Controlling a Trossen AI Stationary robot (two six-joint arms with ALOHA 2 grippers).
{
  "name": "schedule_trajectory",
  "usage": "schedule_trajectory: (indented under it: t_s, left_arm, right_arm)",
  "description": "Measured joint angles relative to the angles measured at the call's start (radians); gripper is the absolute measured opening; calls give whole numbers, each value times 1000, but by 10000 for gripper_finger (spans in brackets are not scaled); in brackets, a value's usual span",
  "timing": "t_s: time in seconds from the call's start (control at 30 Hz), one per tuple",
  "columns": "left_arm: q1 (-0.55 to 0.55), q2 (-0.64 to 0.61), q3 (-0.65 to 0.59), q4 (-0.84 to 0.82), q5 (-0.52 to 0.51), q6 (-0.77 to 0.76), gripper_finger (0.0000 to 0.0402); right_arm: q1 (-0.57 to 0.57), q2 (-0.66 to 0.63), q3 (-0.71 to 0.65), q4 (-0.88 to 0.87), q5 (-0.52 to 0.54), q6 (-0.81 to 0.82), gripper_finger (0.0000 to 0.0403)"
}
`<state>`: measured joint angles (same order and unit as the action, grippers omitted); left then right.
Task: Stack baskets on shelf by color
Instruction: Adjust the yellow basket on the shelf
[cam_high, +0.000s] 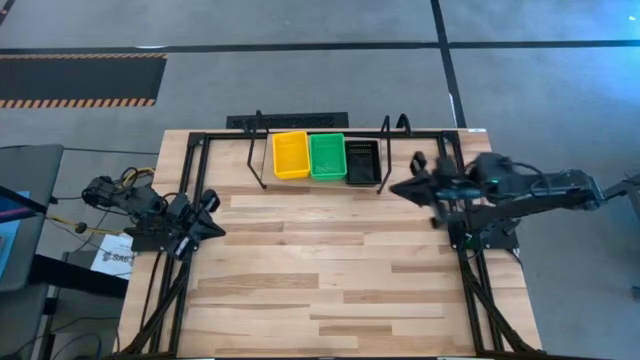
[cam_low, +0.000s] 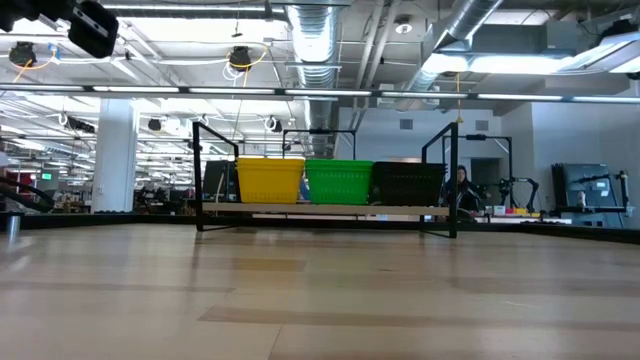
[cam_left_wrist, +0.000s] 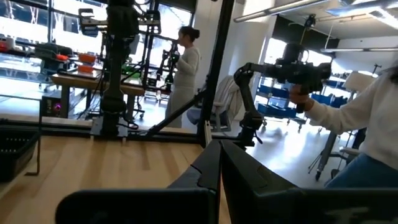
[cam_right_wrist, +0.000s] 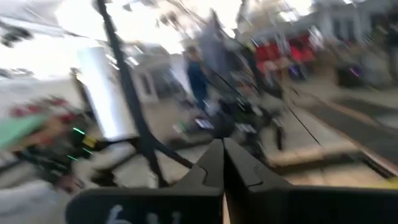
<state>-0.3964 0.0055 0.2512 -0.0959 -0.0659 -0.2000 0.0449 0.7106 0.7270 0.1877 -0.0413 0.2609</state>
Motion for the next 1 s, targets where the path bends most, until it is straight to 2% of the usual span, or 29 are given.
schedule_trajectory:
  t_s: [0.17, 0.33, 0.57, 0.67, 0.77, 1.0]
  left_arm:
    - [0, 0, 0, -1, 0, -30, 0]
    - [0, 0, 0, -2, 0, -30, 0]
    - [0, 0, 0, -4, 0, -30, 0]
    - [0, 0, 0, -5, 0, -29, 0]
    - [0, 0, 0, -13, 0, -29, 0]
    - [0, 0, 0, -35, 19, -31, 0]
  right_arm:
    - [-63, 141, 147, -202, 97, -15, 4]
    - [-115, 304, 355, -454, 269, -23, 3]
    - [-155, 580, 659, -912, 461, 40, 2]
    - [-165, 702, 757, -1096, 470, 84, 1]
    - [-178, 812, 826, -1207, 471, 105, 1]
    - [-200, 1029, 1021, -1169, 446, 102, 1]
